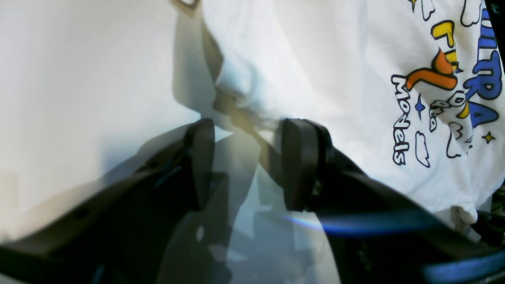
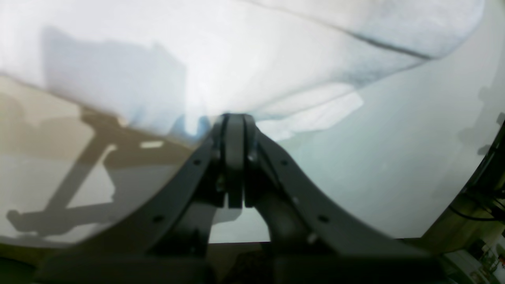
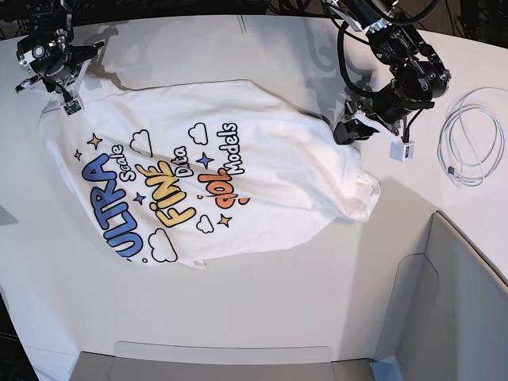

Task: Layout the t-shirt on the table in an organized manner, then fold the t-shirt properly
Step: 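Raise both grippers away from the spread shirt, then reach the left gripper to the bunched shirt fabric near the print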

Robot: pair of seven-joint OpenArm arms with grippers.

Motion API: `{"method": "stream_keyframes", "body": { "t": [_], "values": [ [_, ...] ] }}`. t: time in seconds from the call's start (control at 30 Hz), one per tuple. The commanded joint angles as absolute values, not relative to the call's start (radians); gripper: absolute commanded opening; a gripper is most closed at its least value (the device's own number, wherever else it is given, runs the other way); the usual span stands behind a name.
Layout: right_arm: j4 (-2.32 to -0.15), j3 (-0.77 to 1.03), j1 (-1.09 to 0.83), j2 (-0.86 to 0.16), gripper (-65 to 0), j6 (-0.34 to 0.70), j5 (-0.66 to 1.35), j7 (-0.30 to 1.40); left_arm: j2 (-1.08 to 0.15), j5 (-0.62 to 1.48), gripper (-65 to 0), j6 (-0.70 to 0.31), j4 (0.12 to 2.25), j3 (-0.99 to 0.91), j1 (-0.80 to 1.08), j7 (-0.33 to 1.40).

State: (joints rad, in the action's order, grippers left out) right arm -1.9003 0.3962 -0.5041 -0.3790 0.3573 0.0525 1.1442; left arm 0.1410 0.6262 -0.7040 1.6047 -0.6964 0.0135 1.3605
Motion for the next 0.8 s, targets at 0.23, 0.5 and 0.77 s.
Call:
{"method": "stream_keyframes", "body": {
  "t": [0.23,0.5,0.77],
  "values": [
    [-1.899,0.394,-0.512,-0.381,-65.0,0.377,0.091,1.145,0.145,0.601,-36.3,-0.698,1.509,-0.697,-0.027,1.396],
    [-1.899,0.394,-0.512,-0.381,-65.0,0.377,0.091,1.148,0.147,0.599,-53.2,-0.698,1.495,-0.691,-0.076,1.396],
    [-1.900,0.392,-0.515,-0.381,-65.0,0.377,0.091,1.150,0.147,0.596,-65.0,-0.698,1.503,-0.578,-0.102,1.396]
  ]
}}
